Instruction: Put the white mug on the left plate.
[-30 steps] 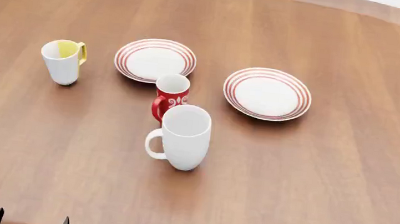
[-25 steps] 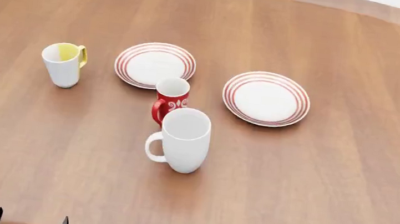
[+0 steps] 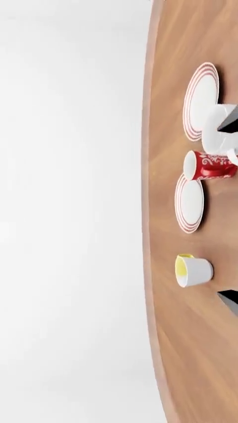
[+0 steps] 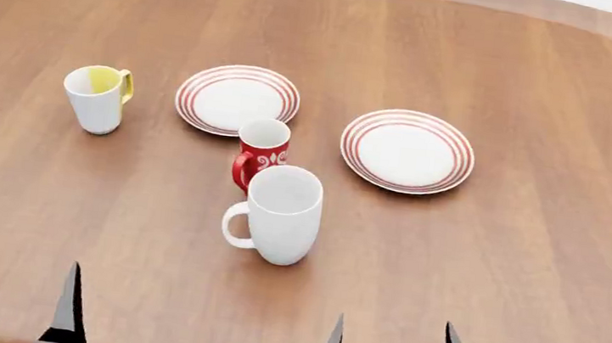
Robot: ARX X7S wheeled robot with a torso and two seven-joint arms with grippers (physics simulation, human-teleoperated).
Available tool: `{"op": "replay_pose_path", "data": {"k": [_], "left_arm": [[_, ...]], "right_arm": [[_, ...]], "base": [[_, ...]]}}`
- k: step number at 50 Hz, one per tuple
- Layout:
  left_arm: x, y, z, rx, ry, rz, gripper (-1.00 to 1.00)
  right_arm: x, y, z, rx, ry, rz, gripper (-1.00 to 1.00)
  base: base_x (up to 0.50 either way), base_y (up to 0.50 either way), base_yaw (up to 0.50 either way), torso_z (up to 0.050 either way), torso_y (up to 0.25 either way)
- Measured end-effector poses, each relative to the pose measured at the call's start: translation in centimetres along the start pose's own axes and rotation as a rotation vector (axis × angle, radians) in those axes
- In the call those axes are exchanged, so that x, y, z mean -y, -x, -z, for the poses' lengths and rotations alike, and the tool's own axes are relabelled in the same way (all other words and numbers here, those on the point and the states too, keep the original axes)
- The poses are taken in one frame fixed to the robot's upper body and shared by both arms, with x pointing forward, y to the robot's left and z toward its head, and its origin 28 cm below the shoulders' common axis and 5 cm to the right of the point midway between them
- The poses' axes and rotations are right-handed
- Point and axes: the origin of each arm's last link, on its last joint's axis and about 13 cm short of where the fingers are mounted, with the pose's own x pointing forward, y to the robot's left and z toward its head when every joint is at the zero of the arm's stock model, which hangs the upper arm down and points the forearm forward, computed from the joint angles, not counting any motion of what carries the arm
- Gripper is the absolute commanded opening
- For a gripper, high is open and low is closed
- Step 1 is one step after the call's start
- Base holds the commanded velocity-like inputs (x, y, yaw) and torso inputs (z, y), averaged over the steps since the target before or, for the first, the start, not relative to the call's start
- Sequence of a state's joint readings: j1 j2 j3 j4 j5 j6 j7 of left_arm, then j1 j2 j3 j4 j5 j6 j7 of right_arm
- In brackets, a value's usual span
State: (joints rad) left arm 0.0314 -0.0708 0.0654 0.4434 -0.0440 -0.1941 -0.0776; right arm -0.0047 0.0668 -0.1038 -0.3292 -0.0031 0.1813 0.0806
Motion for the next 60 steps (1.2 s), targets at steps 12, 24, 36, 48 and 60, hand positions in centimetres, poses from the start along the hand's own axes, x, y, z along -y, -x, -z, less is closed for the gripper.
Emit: {"op": "replay_pose_path", "data": {"k": [12,24,36,48,60], "left_arm": [[-0.3,0.3,-5.3,0.145,0.032,-0.012,1.00],[-0.5,1.0,-8.0,0.222,0.049,-0.014,1.00],[-0.4,1.4,-8.9,0.248,0.054,-0.004,1.00],[-0.3,1.7,-9.4,0.258,0.056,0.004,1.00],[-0.3,1.8,-9.5,0.260,0.057,0.010,1.00]], "right_arm": [[-0.3,0.3,-5.6,0.156,0.032,-0.008,1.00],[-0.4,0.8,-8.6,0.271,0.067,0.019,1.00],[-0.3,1.2,-9.6,0.328,0.081,0.037,1.00],[-0.3,1.3,-9.8,0.344,0.077,0.038,1.00],[-0.4,1.3,-9.8,0.345,0.069,0.024,1.00]], "base": [[0.00,0.00,0.00,0.000,0.000],[0.00,0.00,0.00,0.000,0.000],[0.45,0.00,0.00,0.000,0.000],[0.50,0.00,0.00,0.000,0.000],[0.50,0.00,0.00,0.000,0.000]]}}
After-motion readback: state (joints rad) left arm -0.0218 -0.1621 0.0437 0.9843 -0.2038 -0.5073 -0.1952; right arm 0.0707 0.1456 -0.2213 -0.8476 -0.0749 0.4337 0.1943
